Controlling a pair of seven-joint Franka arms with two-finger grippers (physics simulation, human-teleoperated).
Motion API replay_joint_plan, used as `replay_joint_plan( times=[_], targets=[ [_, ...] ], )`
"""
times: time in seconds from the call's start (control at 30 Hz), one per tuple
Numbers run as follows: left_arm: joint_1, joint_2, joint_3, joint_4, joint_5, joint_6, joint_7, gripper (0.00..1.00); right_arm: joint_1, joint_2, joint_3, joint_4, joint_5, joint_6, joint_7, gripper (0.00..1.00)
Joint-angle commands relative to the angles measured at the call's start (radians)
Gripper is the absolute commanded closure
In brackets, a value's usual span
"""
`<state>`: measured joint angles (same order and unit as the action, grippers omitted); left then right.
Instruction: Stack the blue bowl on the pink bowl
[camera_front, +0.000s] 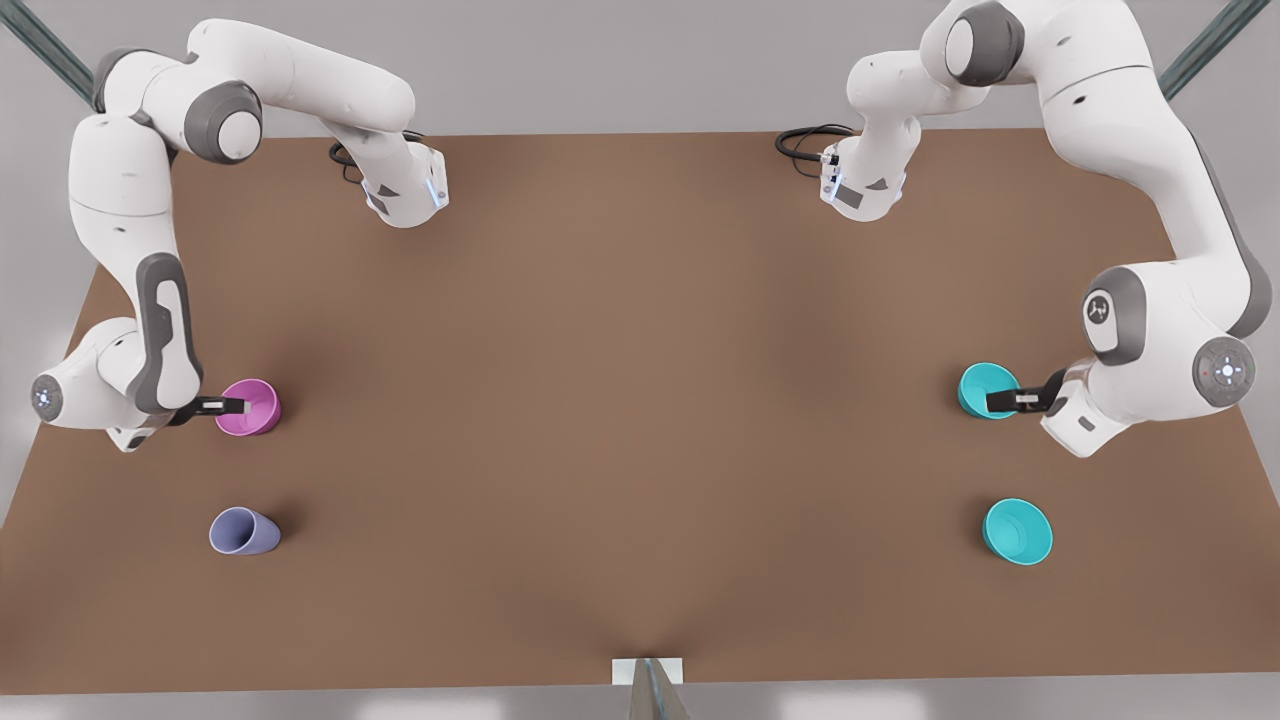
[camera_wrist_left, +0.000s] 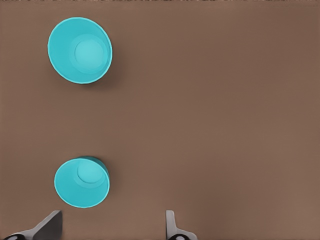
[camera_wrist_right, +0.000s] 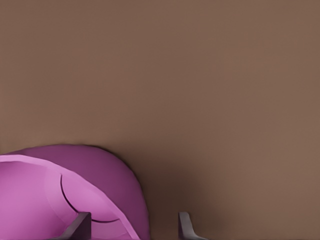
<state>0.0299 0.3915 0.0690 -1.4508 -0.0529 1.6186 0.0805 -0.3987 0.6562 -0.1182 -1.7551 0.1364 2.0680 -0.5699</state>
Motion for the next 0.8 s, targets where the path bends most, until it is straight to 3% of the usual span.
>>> replay_joint_plan(
  times=[0.0, 0.03, 0.23, 0.3, 0.37, 0.43, 0.53, 0.63, 0.77],
  targets=[
    [-0.001, 0.000, 0.000, 0.000, 0.001, 0.026, 0.028, 0.00, 0.000, -0.003, 0.000, 0.000, -0.001, 0.008, -0.133, 0.72],
    [0.001, 0.000, 0.000, 0.000, 0.001, 0.024, 0.028, 0.00, 0.001, -0.010, 0.000, 0.000, 0.000, -0.011, -0.133, 0.79],
    [0.001, 0.000, 0.000, 0.000, 0.001, 0.023, 0.028, 0.00, 0.012, -0.043, 0.022, 0.078, 0.081, -0.229, -0.185, 0.79],
    [0.001, 0.000, -0.001, 0.000, 0.001, 0.023, 0.028, 0.00, 0.058, -0.070, 0.022, 0.101, 0.212, -0.385, -0.186, 0.79],
    [0.001, 0.000, -0.002, 0.000, 0.001, 0.020, 0.028, 0.00, 0.185, -0.168, 0.020, 0.075, 0.262, -0.411, -0.122, 0.79],
    [0.001, -0.003, -0.002, 0.000, 0.001, 0.017, 0.028, 0.00, 0.331, -0.254, 0.020, 0.066, 0.308, -0.434, 0.014, 0.79],
    [-0.001, -0.003, -0.003, 0.000, -0.001, -0.014, 0.025, 0.00, 0.539, -0.254, 0.018, 0.134, 0.328, -0.414, 0.296, 0.79],
    [-0.001, -0.003, -0.003, 0.001, -0.001, -0.014, 0.025, 0.00, 0.797, -0.179, 0.018, 0.180, 0.330, -0.217, 0.728, 0.79],
    [0.004, -0.002, -0.002, 0.003, 0.001, -0.014, 0.028, 0.00, 0.957, 0.005, 0.011, 0.398, 0.305, -0.174, 1.157, 0.79]
  ],
)
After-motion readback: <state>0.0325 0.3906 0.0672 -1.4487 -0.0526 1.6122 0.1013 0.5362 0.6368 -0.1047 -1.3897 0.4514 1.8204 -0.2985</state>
